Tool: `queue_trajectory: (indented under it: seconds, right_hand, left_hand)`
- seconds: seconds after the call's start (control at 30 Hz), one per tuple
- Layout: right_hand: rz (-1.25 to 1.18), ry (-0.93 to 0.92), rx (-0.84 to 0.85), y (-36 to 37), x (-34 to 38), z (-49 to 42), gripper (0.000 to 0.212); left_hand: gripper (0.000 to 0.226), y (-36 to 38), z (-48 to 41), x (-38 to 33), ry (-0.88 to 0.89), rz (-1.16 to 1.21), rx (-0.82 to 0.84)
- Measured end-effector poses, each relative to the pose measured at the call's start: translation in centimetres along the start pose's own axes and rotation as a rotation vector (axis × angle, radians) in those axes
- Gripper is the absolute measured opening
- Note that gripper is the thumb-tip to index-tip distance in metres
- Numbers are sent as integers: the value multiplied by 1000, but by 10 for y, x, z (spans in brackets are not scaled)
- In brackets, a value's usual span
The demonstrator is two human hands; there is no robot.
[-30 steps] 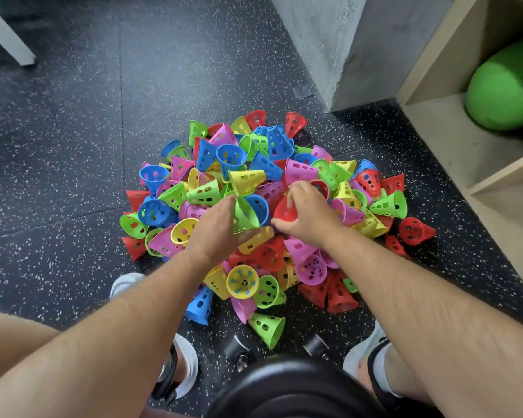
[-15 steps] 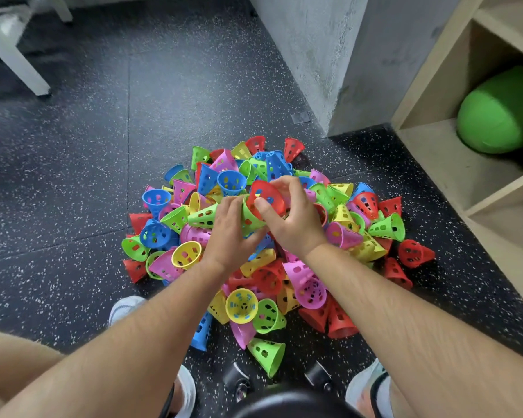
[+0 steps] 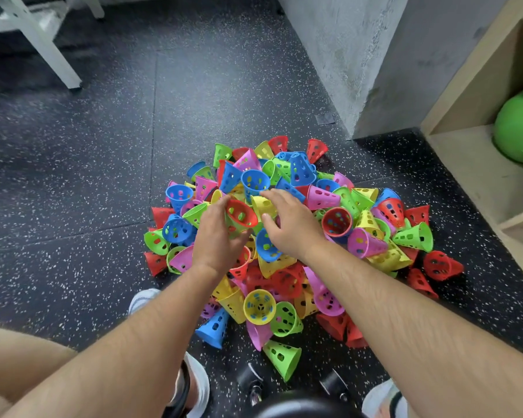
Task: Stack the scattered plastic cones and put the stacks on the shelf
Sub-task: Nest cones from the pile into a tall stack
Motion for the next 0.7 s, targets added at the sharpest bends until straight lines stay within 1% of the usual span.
queue_trajectory:
  seconds: [0.07, 0.13, 0.2, 0.3, 0.43, 0.57, 0.63, 0.7]
  right_hand:
    - [219, -64, 48, 8, 4, -6, 60]
    - [369, -110, 81, 17, 8, -14, 68]
    - [465, -133, 90, 24, 12, -22, 74]
    - [565, -135, 112, 32, 15, -33, 73]
    - [639, -158, 105, 38, 16, -39, 61]
    - [602, -174, 98, 33, 14, -39, 52]
    - [576, -182, 105, 26, 9, -40, 56]
    - [521, -173, 125, 18, 1, -39, 65]
  left_hand:
    - [83, -4, 6, 8, -8, -18, -14]
    - [84, -5, 11, 14, -24, -32, 9]
    - [85, -5, 13, 19, -44, -43, 44]
    - [86, -2, 14, 24, -55, -56, 81]
    - [85, 0, 13, 25, -70, -68, 90]
    - [85, 2, 11, 23, -82, -54, 86]
    - [85, 3, 11, 23, -80, -52, 90]
    - [86, 3, 9, 22, -83, -57, 89]
Point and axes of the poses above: each hand's wrist, its own z-axis away from the middle knuckle, its own y-axis out of the palm, x = y × z, the point moved 3 cm from there along -z, towards the middle knuckle, and after that the axes turned 7 degrees about y, right-handed, at the moved point
